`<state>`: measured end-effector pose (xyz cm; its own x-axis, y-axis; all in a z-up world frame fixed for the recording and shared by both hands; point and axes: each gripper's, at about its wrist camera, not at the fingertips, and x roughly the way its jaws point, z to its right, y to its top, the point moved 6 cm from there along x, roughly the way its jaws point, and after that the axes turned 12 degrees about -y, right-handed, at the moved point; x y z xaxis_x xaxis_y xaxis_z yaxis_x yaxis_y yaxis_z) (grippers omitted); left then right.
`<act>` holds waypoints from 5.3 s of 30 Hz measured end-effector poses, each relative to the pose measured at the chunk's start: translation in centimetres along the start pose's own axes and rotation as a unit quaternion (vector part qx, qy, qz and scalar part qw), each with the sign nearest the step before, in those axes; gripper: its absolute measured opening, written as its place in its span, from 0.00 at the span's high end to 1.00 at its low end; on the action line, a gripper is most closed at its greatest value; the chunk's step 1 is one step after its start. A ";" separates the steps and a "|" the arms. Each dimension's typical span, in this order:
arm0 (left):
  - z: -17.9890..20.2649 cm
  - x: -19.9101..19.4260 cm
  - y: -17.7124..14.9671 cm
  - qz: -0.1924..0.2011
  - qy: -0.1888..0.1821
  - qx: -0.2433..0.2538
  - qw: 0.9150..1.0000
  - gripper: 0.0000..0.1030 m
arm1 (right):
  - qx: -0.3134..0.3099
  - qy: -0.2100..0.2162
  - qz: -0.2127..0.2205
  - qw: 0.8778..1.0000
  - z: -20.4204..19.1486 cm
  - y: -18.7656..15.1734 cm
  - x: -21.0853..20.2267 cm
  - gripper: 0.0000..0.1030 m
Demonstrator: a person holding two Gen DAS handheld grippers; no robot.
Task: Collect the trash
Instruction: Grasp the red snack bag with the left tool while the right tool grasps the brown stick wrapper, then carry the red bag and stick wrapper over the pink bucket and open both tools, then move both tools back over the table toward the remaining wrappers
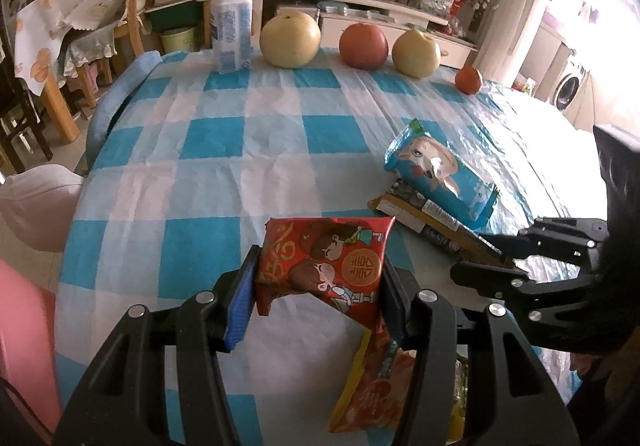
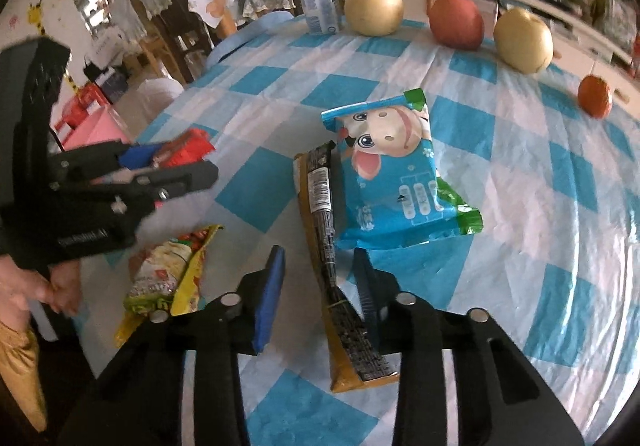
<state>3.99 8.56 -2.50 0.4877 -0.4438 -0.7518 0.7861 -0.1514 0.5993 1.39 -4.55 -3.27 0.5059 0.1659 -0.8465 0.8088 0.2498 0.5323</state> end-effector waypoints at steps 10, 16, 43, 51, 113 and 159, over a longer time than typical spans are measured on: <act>-1.1 -2.3 0.1 0.023 0.012 -0.007 1.000 0.47 | -0.023 -0.032 0.012 0.999 -1.2 -0.3 -0.1 0.87; -2.4 -4.1 0.2 0.040 0.026 -0.013 0.999 0.46 | 0.004 -0.020 0.024 1.000 -1.2 0.1 -0.8 0.88; -9.6 -13.2 -0.2 0.130 0.141 -0.064 0.979 0.46 | 0.042 0.089 0.074 0.992 -9.3 3.8 -5.5 0.89; -12.4 -16.1 -0.9 0.147 0.184 -0.086 0.968 0.46 | 0.026 0.116 0.068 0.991 -14.1 4.1 -5.4 0.89; -20.9 -24.9 -3.9 0.230 0.290 -0.200 0.907 0.04 | 0.000 0.062 0.100 0.993 -26.1 7.7 -5.5 0.14; -7.5 -15.1 0.9 0.203 0.239 -0.057 0.948 0.04 | 0.061 -0.046 0.134 0.988 -10.7 3.3 -7.8 0.11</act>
<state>0.21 21.76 7.33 0.8542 0.0092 -0.5199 0.5187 0.0544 0.8532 -3.08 5.20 5.21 0.7269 0.1211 -0.6760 0.6699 0.0917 0.7368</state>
